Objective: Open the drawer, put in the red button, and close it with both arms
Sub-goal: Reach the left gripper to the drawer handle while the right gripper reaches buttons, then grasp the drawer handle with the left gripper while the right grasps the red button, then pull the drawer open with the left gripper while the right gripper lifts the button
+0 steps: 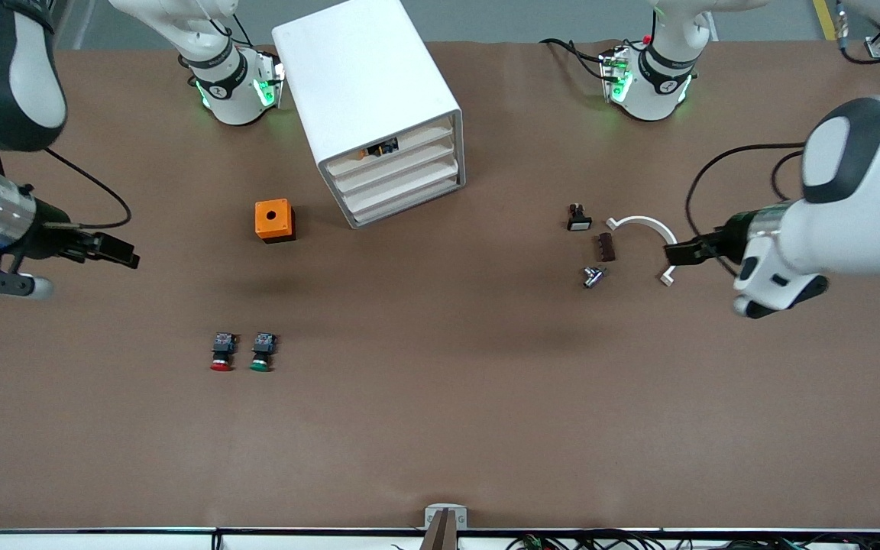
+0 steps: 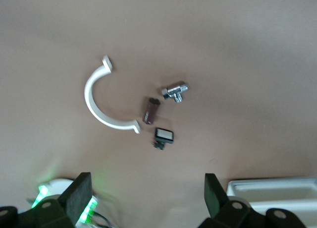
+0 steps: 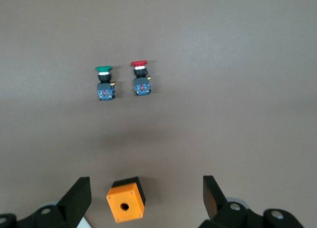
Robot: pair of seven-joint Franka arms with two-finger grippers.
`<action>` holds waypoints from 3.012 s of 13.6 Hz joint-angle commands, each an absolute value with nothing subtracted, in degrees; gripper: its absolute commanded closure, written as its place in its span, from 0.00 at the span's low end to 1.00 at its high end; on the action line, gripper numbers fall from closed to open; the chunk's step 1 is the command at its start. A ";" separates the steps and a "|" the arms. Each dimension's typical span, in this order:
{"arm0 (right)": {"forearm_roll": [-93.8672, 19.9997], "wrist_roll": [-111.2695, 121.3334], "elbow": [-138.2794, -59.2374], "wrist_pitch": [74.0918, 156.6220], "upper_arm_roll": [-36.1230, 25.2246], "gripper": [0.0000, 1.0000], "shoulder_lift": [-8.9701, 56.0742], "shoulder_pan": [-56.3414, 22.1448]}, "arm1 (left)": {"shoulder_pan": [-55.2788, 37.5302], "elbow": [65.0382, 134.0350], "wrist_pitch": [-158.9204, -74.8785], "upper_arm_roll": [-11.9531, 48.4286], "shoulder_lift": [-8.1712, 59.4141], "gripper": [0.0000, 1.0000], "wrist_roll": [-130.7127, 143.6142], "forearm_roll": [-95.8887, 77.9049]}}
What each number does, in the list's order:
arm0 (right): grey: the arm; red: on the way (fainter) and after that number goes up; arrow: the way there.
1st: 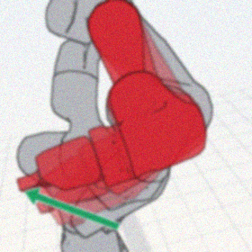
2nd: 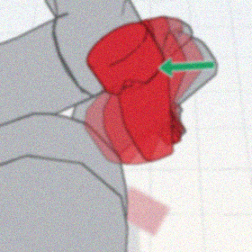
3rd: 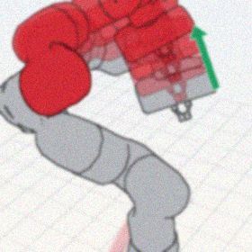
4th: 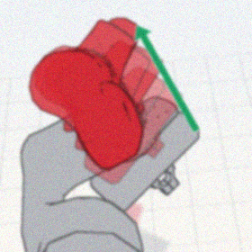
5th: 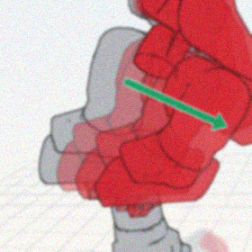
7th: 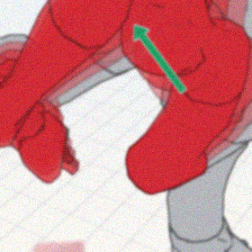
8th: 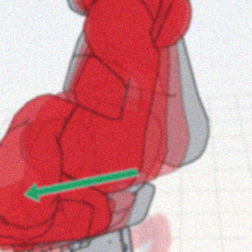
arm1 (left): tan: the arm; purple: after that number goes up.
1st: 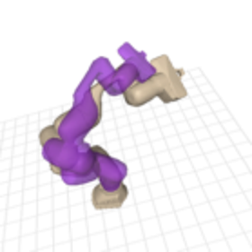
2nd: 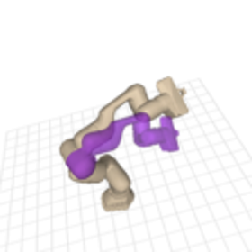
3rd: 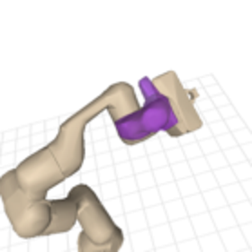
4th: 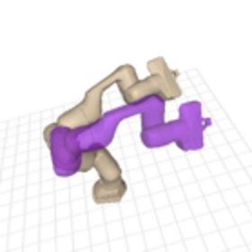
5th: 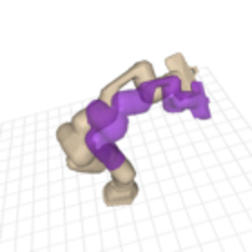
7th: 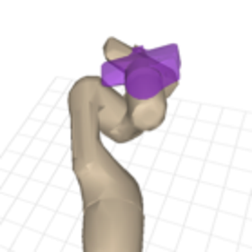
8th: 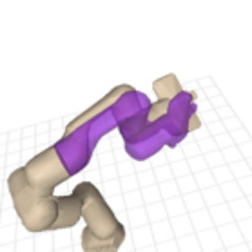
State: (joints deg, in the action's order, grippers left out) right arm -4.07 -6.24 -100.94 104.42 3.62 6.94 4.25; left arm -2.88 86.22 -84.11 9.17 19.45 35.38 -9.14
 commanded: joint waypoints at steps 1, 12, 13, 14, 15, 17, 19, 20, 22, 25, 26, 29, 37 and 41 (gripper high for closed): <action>-4.66 -6.94 -102.21 108.18 3.52 0.00 8.69 3.78 | -7.28 82.81 -83.58 9.05 23.89 0.00 48.81 -9.84; -4.66 -11.51 -108.81 131.64 3.52 0.00 24.42 -0.35 | -21.70 81.39 -85.78 8.96 36.20 0.01 105.41 -36.29; -4.66 -11.51 -108.90 133.40 3.52 0.00 25.83 -0.18 | -22.58 81.21 -85.78 9.05 37.78 0.01 111.99 -38.21; -4.66 -11.60 -108.90 135.16 3.52 0.00 27.32 -0.18 | -23.20 81.21 -85.78 8.97 39.45 0.02 116.32 -41.71; -4.66 -11.60 -108.81 137.00 3.52 0.00 28.55 -0.26 | -23.64 81.21 -85.78 8.96 40.85 0.04 118.63 -44.62; -4.66 -11.60 -108.90 139.82 3.52 0.00 31.10 -0.44 | -23.64 81.30 -85.78 8.96 44.10 0.09 123.54 -50.77; -4.66 -11.60 -109.16 141.85 3.52 0.00 32.69 -0.44 | -24.26 81.30 -85.78 8.96 47.10 0.14 129.53 -55.53; -4.66 -11.60 -109.25 142.20 3.52 0.00 33.22 -0.27 | -25.65 81.21 -85.78 8.96 47.63 0.17 131.73 -56.33; -4.66 -11.78 -109.16 144.04 3.52 0.00 34.97 0.00 | -28.73 81.21 -85.78 8.96 48.60 0.24 134.20 -56.43; -4.75 -12.22 -109.16 143.53 3.52 0.06 35.16 0.00 | -30.93 81.21 -85.78 8.96 49.75 0.33 135.17 -56.60; -4.75 -12.22 -109.16 143.35 3.60 0.08 35.16 -0.09 | -31.37 81.21 -85.78 9.05 50.27 0.36 135.44 -56.86; -4.75 -12.30 -108.99 142.39 3.69 0.20 34.89 -0.26 | -34.10 81.21 -85.78 8.96 51.15 0.45 135.53 -59.68; -4.75 -14.59 -107.58 139.13 3.60 0.63 34.37 -0.18 | -31.83 80.25 -86.13 7.30 51.15 0.99 134.56 -59.33; -4.66 -14.50 -107.23 139.22 3.52 0.81 33.58 -0.18 | -29.27 77.61 -86.13 5.72 51.15 0.99 133.16 -59.33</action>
State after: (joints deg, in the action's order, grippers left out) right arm -4.23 -13.84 -107.27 140.05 3.56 34.98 -0.15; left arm -29.59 79.53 -86.04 6.61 50.67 134.11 -58.63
